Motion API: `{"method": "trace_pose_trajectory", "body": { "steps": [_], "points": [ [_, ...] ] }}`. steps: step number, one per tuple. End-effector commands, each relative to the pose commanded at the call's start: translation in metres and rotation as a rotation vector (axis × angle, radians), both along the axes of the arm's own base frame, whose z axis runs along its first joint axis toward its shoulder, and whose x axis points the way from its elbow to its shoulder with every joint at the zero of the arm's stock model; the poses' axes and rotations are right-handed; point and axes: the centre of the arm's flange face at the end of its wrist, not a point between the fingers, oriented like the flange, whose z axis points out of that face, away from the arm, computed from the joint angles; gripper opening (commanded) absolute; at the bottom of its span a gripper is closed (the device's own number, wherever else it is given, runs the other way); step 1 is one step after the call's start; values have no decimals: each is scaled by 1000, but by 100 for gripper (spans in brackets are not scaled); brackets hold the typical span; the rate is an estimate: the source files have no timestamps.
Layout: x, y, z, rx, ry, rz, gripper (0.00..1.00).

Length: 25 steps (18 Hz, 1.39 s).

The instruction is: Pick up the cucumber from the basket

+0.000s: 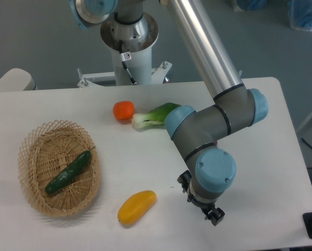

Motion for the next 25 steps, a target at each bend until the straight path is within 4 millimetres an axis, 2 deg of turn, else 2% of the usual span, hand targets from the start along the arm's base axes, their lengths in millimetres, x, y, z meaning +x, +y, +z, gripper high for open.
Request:
{"method": "trace_pose_trajectory", "body": {
  "steps": [11,13,15,17,20,25],
  "points": [
    [3,3,-1,10,12,14,100],
    [5,4,-2,18,20,76,100],
    [13,3,-6,18,27,78,100],
    [18,-4,-2,28,15,83,100],
    [47,-9,8,39,-15,77,100],
    [135,-8,31,31,-39,50,100]
  ]
}}
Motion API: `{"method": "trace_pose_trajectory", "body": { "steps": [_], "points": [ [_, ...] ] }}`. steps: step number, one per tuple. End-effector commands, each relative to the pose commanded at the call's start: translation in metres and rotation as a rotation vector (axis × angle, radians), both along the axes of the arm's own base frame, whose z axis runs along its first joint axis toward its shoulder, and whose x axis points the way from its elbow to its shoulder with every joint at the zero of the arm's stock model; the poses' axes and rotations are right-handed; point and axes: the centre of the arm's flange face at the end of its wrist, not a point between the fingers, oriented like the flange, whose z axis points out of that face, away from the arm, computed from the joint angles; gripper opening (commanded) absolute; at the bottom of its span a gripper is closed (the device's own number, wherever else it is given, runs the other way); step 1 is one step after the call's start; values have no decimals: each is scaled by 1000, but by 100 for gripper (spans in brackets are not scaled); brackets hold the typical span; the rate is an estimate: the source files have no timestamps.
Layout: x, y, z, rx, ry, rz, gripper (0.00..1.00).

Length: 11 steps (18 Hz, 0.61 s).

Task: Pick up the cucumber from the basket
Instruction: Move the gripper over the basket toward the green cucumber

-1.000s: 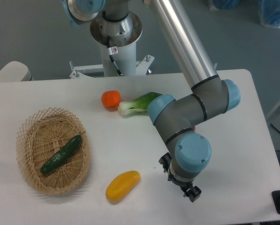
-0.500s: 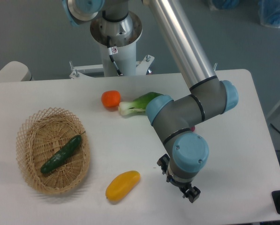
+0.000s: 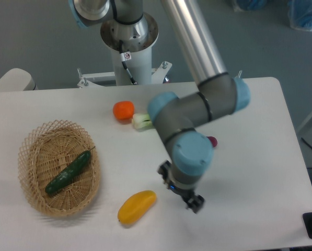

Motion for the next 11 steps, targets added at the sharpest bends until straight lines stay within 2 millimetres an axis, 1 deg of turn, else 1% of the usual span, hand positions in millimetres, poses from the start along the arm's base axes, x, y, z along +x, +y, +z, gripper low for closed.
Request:
{"method": "trace_pose_trajectory", "body": {
  "steps": [3,5,7,11],
  "points": [
    [49,5,4,-2,-23,23,100],
    [87,10,7,-7,-26,28,100],
    [118,17,10,-12,-26,49,100],
    [178,36,4,-32,-28,107,100]
  ]
}}
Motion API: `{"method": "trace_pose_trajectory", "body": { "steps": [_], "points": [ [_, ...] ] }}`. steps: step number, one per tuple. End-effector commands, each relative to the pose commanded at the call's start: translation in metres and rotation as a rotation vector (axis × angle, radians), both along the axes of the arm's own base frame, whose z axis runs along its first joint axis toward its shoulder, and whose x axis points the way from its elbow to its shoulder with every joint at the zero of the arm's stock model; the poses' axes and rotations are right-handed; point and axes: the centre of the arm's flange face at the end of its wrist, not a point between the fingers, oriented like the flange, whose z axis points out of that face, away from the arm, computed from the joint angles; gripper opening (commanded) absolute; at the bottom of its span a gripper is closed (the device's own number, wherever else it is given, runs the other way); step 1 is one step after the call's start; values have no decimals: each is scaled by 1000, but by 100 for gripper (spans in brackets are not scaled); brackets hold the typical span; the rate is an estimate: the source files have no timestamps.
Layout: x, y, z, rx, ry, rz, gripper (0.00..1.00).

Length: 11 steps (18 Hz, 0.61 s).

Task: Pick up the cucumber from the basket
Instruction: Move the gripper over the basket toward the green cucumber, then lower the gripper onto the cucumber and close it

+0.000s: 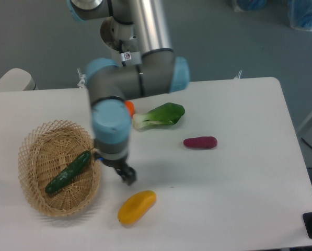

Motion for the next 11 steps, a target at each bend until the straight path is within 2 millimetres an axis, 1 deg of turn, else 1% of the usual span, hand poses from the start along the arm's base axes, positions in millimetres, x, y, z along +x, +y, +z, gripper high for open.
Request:
{"method": "trace_pose_trajectory", "body": {
  "steps": [2,3,5,6,8,9,11],
  "points": [
    [27,7,-11,13,11,37,100],
    [41,9,-21,35,22,53,100],
    [65,7,-47,80,49,101,100],
    [67,5,-55,102,60,114,100],
    [69,1,-69,79,69,115,100],
    [70,1,-72,71,80,117,100],
    [78,3,-78,64,82,111,100]
  ]
}}
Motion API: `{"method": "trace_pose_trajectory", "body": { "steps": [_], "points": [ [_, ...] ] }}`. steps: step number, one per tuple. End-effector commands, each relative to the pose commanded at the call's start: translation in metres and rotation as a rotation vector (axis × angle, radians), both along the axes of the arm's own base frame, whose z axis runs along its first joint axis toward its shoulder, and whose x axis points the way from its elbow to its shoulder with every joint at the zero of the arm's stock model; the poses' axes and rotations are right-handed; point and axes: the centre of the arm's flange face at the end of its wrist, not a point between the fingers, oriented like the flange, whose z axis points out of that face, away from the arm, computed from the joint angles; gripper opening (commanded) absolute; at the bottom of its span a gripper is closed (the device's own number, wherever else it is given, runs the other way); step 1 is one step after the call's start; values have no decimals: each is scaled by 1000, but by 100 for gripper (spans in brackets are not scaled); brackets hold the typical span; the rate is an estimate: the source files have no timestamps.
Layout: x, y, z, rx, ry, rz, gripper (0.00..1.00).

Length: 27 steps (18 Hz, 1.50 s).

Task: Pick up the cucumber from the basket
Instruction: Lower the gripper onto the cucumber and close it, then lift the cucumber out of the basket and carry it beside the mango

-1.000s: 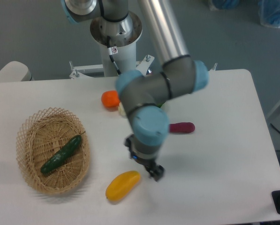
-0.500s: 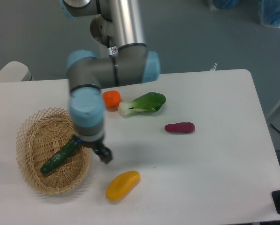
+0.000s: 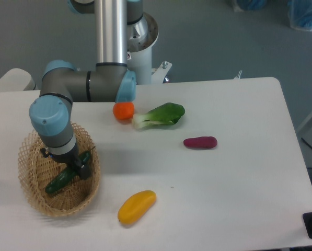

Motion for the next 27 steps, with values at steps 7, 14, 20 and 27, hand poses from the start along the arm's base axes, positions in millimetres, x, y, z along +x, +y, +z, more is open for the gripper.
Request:
{"method": "trace_pose_trajectory", "body": {
  "steps": [7,14,20,27],
  "points": [
    [2,6,-16,-17,4,20,97],
    [1,8,-3,3,8,22,25],
    [-13,7,36,57,23,29,25],
    [-83,16,91,68,-2,96,25]
  ]
}}
